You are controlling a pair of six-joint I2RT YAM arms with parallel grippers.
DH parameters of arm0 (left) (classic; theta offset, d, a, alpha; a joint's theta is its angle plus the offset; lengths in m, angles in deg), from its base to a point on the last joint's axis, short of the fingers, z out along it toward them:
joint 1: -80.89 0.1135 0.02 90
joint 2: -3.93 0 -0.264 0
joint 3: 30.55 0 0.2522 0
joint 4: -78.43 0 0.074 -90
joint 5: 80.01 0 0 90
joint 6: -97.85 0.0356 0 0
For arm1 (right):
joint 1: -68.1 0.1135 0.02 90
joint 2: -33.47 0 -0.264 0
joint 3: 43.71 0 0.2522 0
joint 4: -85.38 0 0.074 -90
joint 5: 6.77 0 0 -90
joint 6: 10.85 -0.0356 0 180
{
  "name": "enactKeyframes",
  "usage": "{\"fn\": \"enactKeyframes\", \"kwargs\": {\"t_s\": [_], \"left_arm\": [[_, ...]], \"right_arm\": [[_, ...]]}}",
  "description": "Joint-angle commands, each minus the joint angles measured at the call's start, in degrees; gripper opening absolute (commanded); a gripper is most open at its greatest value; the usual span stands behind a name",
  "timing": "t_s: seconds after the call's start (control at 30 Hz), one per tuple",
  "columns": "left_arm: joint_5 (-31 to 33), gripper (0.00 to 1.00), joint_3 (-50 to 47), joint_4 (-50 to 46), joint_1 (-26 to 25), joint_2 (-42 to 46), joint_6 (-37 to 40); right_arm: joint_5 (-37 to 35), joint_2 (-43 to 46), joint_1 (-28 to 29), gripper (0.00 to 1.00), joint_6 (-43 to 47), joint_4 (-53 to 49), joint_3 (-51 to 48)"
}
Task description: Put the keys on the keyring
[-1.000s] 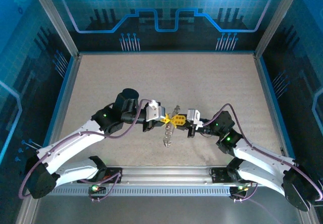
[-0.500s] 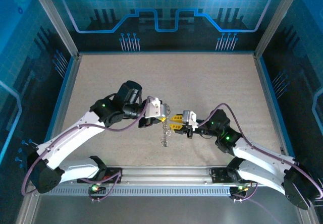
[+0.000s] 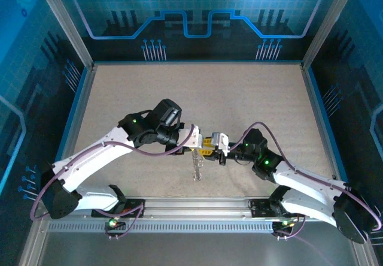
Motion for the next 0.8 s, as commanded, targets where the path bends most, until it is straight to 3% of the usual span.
{"fn": "enactKeyframes", "kwargs": {"t_s": [0.0, 0.33, 0.47, 0.67, 0.77], "left_arm": [[-0.52, 0.00, 1.92, -0.35, -0.27, 0.17, 0.86], [-2.93, 0.01, 1.93, 0.16, -0.31, 0.06, -0.32], [-3.71, 0.01, 1.84, 0.35, -0.30, 0.45, -0.57], [-3.69, 0.07, -0.09, 2.04, -0.21, 2.05, -0.78], [-4.04, 0.09, -2.32, 3.56, -0.23, 3.94, -1.38]], "right_arm": [[-0.79, -0.22, 1.24, 0.24, 0.54, 0.21, 0.92], [-0.75, -1.38, 2.05, 0.20, 0.44, 1.36, 1.05], [-0.83, -2.00, 2.26, 0.16, 0.30, 1.75, 1.09], [-2.42, -0.28, 2.21, 0.00, -0.38, 3.55, 0.25], [-2.20, 0.93, 1.88, 0.00, -1.36, 5.43, -0.47]]}}
